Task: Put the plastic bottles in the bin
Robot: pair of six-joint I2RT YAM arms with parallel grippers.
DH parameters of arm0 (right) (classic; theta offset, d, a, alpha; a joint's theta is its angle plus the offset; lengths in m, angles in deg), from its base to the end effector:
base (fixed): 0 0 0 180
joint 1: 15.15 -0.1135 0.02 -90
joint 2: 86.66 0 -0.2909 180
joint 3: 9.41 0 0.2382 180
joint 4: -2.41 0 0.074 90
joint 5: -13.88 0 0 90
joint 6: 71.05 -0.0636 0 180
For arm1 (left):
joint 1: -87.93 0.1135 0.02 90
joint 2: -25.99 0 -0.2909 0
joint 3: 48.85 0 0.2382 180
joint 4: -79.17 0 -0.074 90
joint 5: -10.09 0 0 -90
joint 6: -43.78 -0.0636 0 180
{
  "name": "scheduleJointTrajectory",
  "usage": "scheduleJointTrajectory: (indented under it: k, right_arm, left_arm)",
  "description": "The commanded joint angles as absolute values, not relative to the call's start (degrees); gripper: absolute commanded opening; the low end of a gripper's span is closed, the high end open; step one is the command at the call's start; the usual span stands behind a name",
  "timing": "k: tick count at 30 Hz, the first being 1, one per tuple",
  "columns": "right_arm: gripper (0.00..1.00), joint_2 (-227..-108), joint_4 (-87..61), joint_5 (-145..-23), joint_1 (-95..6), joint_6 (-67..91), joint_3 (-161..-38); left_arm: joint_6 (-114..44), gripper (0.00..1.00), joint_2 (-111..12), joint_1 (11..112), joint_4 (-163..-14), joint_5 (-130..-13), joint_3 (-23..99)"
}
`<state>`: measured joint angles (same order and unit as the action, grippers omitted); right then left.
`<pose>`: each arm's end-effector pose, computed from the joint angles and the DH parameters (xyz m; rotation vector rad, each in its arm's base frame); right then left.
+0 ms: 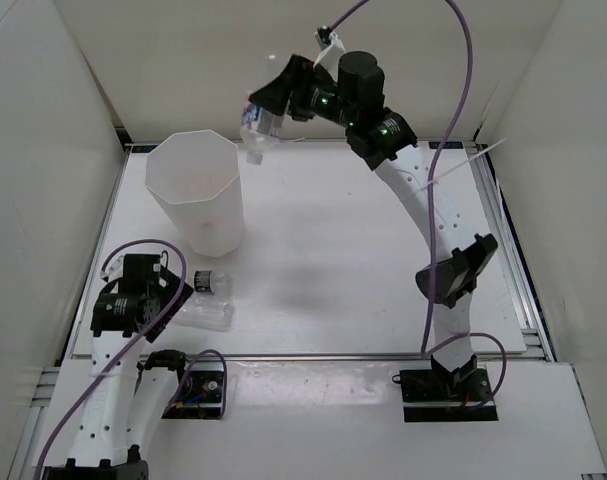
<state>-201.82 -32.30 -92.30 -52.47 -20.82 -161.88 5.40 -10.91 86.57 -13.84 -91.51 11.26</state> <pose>0.3615 0.2979 0.5273 -0.2107 1.6596 1.2630 0.0668 0.0112 0.2598 -1.1794 2.3670 -0.0343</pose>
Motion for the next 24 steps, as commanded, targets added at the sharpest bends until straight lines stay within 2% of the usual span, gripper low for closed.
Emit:
scheduleJointTrajectory:
  k: [1,7,11,13,14,15,16,17,19,21,24]
  right_arm:
    - [0.35,-208.64,-20.13,-90.02,-54.17,-23.15,-165.59]
    - [0.35,-211.99,-10.7,-83.52,-59.08,-12.8,-165.06]
    - [0.4,-215.5,-5.77,-80.08,-63.3,-2.08,-165.93]
    - [0.47,-217.0,-4.45,-78.41,-64.8,3.01,-167.43]
    - [0.6,-217.7,-3.75,-77.79,-66.2,7.39,-167.44]
    - [0.69,-217.71,-3.74,-77.79,-66.73,8.91,-167.44]
    - [0.89,-216.75,-3.74,-76.39,-67.52,10.67,-166.83]
    - [0.98,-215.87,-4.27,-75.42,-67.53,10.69,-166.12]
    - [1.0,-212.19,-6.02,-72.53,-67.53,9.73,-163.67]
    - [1.0,-207.55,-9.08,-64.04,-67.53,7.1,-161.91]
    - [1.0,-201.74,-12.7,-63.29,-66.12,3.57,-159.27]
  left_arm:
    - [3.27,1.0,-12.23,86.26,-13.3,-89.94,13.8]
    - [-0.07,1.0,-13.47,86.26,-13.29,-89.93,16.89]
    - [-2.97,1.0,-15.31,86.26,-12.77,-88.79,18.12]
    - [-4.02,1.0,-15.93,86.26,-12.77,-88.26,18.12]
    - [-4.55,1.0,-15.93,86.26,-12.77,-88.26,18.12]
    - [-4.56,1.0,-16.63,86.26,-12.77,-87.74,18.12]
    - [-4.56,1.0,-16.63,86.26,-13.29,-87.13,18.12]
    - [-4.56,1.0,-17.16,86.26,-13.29,-86.6,18.12]
    - [-4.56,1.0,-17.16,86.26,-14.61,-86.59,18.12]
    - [-2.37,1.0,-17.16,86.26,-15.75,-85.89,17.42]
    - [2.55,1.0,-17.16,86.26,-17.51,-85.27,14.62]
